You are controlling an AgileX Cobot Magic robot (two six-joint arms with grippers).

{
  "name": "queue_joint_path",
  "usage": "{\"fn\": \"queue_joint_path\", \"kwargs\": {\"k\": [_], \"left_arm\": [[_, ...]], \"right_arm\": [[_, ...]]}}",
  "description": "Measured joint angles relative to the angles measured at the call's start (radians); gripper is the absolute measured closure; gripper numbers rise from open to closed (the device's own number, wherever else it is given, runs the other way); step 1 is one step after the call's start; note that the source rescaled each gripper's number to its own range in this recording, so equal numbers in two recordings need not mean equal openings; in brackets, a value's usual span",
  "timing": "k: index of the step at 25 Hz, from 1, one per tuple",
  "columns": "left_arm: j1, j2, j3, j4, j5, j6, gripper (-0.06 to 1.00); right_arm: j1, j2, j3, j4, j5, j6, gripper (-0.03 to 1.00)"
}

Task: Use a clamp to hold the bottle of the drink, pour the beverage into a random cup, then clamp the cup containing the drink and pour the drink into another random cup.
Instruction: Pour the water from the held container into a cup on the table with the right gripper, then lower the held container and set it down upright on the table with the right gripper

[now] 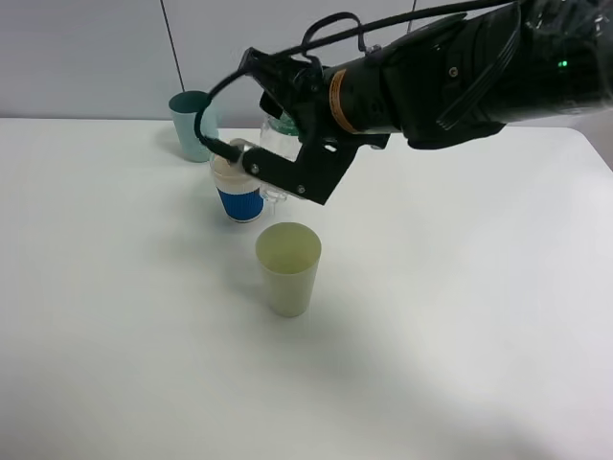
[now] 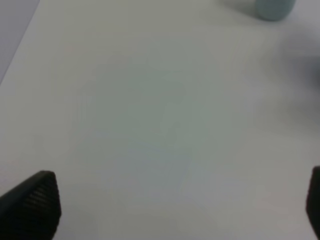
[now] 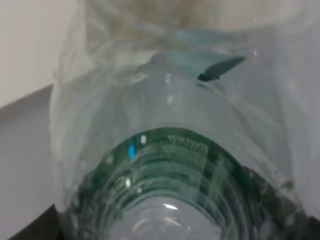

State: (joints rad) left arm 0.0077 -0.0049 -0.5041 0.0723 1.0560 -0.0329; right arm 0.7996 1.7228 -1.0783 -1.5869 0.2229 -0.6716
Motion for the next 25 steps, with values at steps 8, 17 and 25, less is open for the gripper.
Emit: {"fn": "queue_joint_path", "kwargs": {"k": [8,17,25], "left_arm": [[0.0,0.0,0.0,0.0,0.0,0.0,-0.06],[0.0,0.0,0.0,0.0,0.0,0.0,-0.06],[0.0,0.0,0.0,0.0,0.0,0.0,-0.06]], "right_arm": [[-0.014,0.0,0.0,0.149,0.034,0.478,0.94],[-0.126,0.0,0.0,0.271,-0.049,1.077,0.94],[-0.263,0.0,0.0,0.636,-0.233,1.238,0.94]]}}
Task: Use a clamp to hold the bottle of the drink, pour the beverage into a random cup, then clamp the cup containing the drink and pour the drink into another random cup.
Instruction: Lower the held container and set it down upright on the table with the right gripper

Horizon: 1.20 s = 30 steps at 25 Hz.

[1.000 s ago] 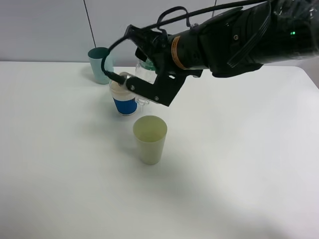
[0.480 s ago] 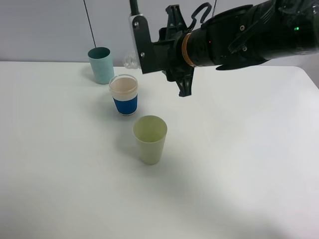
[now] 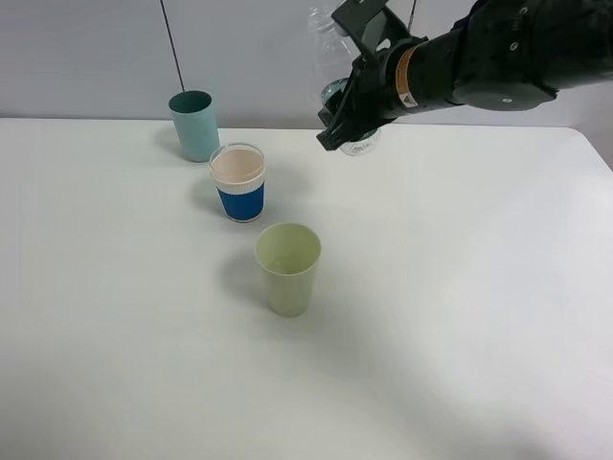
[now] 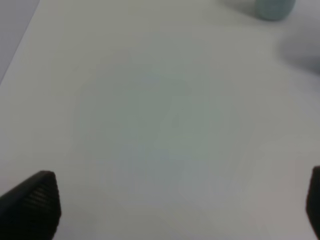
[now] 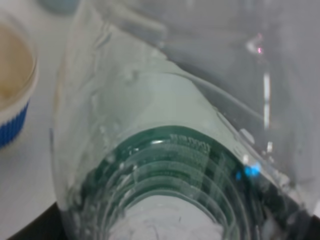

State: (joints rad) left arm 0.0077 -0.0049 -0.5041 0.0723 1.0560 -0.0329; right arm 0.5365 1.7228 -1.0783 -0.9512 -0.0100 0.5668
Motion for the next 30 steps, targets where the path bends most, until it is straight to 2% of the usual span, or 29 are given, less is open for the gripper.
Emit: {"fn": "queue_joint_path", "kwargs": {"k": [2,6,12,16,21,24,30], "left_arm": [[0.0,0.0,0.0,0.0,0.0,0.0,-0.06],[0.0,0.0,0.0,0.0,0.0,0.0,-0.06],[0.0,0.0,0.0,0.0,0.0,0.0,-0.06],[0.0,0.0,0.0,0.0,0.0,0.0,-0.06],[0.0,0.0,0.0,0.0,0.0,0.0,-0.06],[0.0,0.0,0.0,0.0,0.0,0.0,-0.06],[0.0,0.0,0.0,0.0,0.0,0.0,-0.06]], "right_arm": [[-0.026,0.0,0.0,0.083,-0.056,0.001,0.94],[-0.063,0.0,0.0,0.181,-0.14,-0.031,0.94],[-0.1,0.0,0.0,0.417,-0.164,-0.169,0.94],[-0.102,0.016,0.0,0.609,-0.197,-0.365,0.94],[-0.102,0.073,0.054,0.848,-0.36,-0.643,0.94],[-0.102,0.106,0.089,0.907,-0.446,-0.727,0.94],[-0.102,0.178,0.1,0.921,-0.511,-0.745,0.94]]}}
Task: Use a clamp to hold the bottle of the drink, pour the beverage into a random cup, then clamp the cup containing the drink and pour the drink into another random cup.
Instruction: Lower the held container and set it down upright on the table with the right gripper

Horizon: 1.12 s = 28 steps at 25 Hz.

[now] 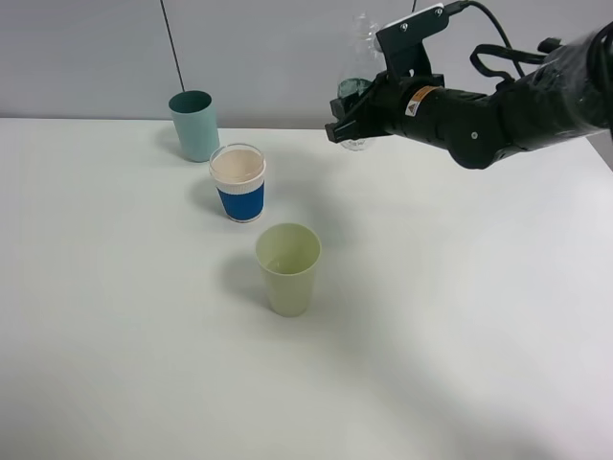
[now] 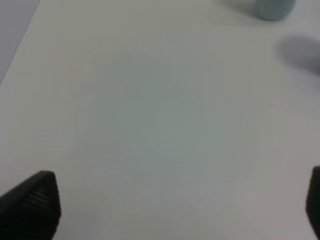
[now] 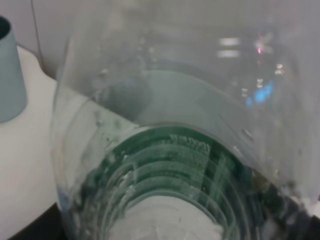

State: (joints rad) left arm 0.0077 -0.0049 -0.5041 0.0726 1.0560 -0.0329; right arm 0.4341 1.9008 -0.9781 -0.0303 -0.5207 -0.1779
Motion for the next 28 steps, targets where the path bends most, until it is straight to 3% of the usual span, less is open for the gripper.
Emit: {"fn": "queue_joint_path", "kwargs": {"k": [6,28], "left_arm": [[0.0,0.0,0.0,0.0,0.0,0.0,-0.06],[0.0,0.0,0.0,0.0,0.0,0.0,-0.06]], "right_arm": [[0.0,0.087,0.0,0.0,-0.053,0.0,0.94],[0.0,0.221,0.001,0.001,-0.111,0.0,0.94]]}}
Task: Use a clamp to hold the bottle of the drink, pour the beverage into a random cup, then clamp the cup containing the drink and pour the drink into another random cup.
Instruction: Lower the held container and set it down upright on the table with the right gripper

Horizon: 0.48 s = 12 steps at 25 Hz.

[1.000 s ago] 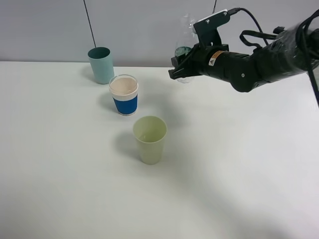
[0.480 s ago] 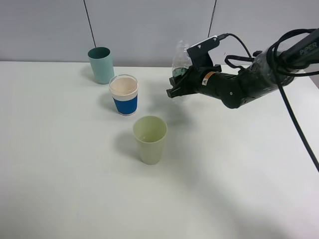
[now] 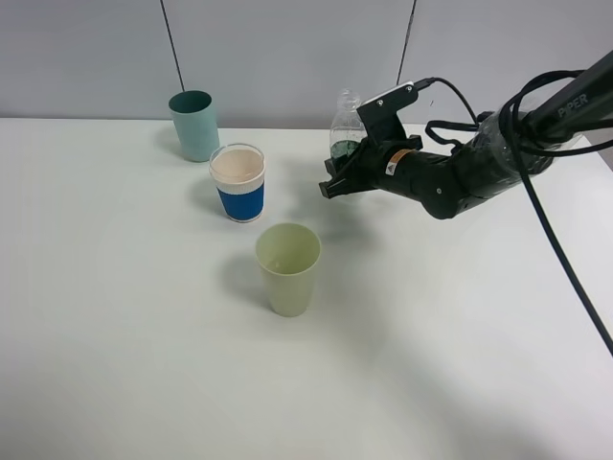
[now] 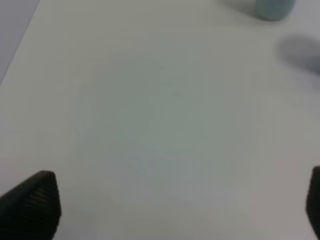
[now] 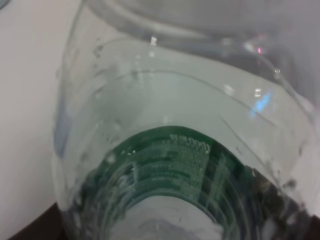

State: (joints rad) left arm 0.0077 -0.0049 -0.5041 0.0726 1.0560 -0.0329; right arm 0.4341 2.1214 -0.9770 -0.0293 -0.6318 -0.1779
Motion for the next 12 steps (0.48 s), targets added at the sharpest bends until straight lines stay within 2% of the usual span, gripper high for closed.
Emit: {"fn": "queue_joint_path", "kwargs": {"k": [3,4,6,8,9,10,12], "left_arm": [[0.0,0.0,0.0,0.0,0.0,0.0,-0.06],[0.0,0.0,0.0,0.0,0.0,0.0,-0.06],[0.0,0.0,0.0,0.0,0.0,0.0,-0.06],[0.0,0.0,0.0,0.0,0.0,0.0,-0.06],[0.0,0.0,0.0,0.0,0.0,0.0,-0.06],[0.0,0.0,0.0,0.0,0.0,0.0,-0.06],[0.0,0.0,0.0,0.0,0.0,0.0,-0.06]], "right_arm": [[0.0,0.0,0.001,0.002,-0.003,0.0,0.94],[0.0,0.0,0.001,0.002,-0.004,0.0,0.91],[0.0,0.0,0.001,0.002,-0.006,0.0,0.68],[0.0,0.0,0.001,0.002,-0.023,0.0,0.36],[0.0,0.0,0.001,0.002,-0.038,0.0,0.25],[0.0,0.0,0.001,0.002,-0.056,0.0,0.16],[0.0,0.0,0.001,0.002,-0.092,0.0,0.07]]}}
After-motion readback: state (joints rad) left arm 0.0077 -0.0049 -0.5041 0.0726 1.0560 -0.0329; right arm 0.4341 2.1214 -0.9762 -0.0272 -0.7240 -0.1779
